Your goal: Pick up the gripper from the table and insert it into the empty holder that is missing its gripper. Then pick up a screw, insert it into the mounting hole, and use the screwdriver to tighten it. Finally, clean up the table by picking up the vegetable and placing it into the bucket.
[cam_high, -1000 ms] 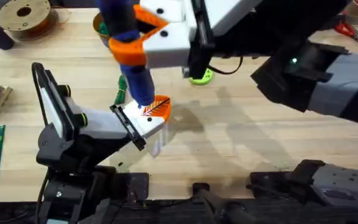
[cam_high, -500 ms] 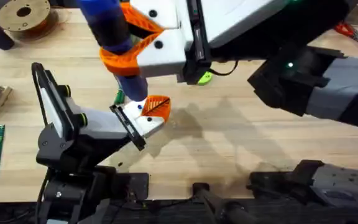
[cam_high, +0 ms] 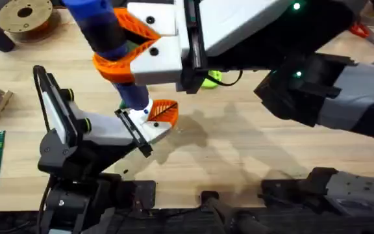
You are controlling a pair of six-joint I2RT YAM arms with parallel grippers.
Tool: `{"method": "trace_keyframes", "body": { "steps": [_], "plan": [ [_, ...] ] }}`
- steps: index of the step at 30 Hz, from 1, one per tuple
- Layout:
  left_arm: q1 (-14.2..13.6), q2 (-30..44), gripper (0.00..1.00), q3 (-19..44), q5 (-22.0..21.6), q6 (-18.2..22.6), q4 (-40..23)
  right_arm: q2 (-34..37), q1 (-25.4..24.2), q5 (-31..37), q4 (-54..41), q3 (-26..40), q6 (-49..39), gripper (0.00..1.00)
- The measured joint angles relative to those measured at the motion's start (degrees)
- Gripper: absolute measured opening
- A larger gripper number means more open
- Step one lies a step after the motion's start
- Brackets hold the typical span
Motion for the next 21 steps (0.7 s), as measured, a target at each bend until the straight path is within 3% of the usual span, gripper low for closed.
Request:
{"method": "trace_keyframes", "body": {
  "steps": [21],
  "plan": [
    [0.0, 0.0, 0.004, 0.0, 0.0, 0.0, 0.0, 0.0, 0.0, 2.1, -2.6, 0.0, -0.2, 0.033]
  ]
}}
